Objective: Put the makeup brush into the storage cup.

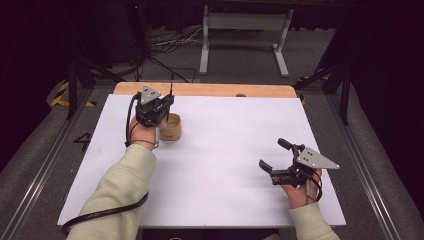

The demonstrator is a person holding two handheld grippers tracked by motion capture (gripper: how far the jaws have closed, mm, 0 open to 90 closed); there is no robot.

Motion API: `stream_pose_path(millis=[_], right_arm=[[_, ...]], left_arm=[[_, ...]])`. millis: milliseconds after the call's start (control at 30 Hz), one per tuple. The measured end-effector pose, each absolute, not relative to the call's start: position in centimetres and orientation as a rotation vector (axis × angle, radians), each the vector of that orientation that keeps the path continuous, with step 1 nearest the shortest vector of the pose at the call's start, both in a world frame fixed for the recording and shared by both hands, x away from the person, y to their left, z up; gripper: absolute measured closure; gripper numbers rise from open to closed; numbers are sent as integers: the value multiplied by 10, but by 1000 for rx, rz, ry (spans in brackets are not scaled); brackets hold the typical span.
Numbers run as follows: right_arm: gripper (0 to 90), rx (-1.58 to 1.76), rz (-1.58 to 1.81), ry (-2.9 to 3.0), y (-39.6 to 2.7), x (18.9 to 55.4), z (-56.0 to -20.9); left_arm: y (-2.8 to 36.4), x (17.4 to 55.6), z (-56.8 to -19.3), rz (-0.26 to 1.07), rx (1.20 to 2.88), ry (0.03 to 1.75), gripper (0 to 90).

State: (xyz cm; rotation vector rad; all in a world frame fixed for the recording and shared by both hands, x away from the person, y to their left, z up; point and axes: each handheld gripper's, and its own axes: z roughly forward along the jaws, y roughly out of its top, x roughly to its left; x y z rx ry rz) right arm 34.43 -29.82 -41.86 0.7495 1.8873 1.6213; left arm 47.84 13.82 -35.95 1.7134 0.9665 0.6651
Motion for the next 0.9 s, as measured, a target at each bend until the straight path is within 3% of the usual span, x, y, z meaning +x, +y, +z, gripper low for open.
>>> stream_pose_path(millis=[900], right_arm=[[1, 760, 1631, 1906, -297, 346, -422]], left_arm=[[147, 485, -388, 569, 1711, 975, 843]])
